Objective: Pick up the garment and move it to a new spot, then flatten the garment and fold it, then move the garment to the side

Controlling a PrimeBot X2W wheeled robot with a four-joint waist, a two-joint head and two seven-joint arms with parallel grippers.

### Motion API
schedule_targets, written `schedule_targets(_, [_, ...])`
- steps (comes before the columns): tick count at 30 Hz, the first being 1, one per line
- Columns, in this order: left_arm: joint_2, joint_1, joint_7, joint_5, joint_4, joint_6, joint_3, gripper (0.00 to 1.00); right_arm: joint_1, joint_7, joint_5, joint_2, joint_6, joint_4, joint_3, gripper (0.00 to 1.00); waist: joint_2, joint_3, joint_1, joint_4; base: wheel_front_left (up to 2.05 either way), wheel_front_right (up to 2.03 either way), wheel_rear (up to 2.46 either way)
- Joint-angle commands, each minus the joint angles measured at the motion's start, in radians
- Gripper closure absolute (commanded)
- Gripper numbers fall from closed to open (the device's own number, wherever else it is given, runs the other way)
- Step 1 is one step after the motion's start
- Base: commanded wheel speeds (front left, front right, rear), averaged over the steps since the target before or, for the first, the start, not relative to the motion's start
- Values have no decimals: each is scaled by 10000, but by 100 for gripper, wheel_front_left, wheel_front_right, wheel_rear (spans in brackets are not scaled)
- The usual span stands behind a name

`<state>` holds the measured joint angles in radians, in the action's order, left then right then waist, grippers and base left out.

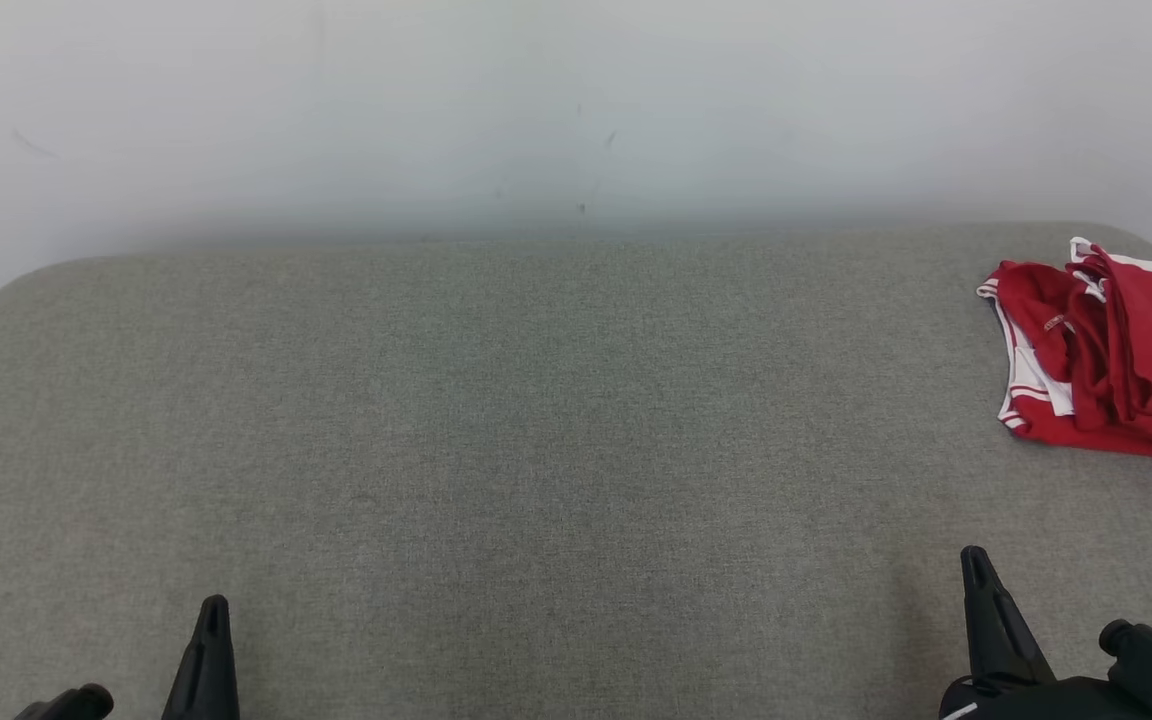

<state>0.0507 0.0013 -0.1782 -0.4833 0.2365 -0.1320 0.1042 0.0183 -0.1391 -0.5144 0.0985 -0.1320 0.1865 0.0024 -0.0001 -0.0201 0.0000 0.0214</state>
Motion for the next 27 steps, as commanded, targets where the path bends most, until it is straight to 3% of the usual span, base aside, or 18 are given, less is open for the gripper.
schedule_targets(1, [38,-294,91,-462,-152,2,12,100,-257,87,-473,-4,4,-94,-82,100,0,2,0,-4,0,0,0])
schedule_targets(27, [28,-591,1030,-4079,-86,7,38,100,-617,860,-4030,-122,8,117,-393,100,0,42,0,-53,0,0,0])
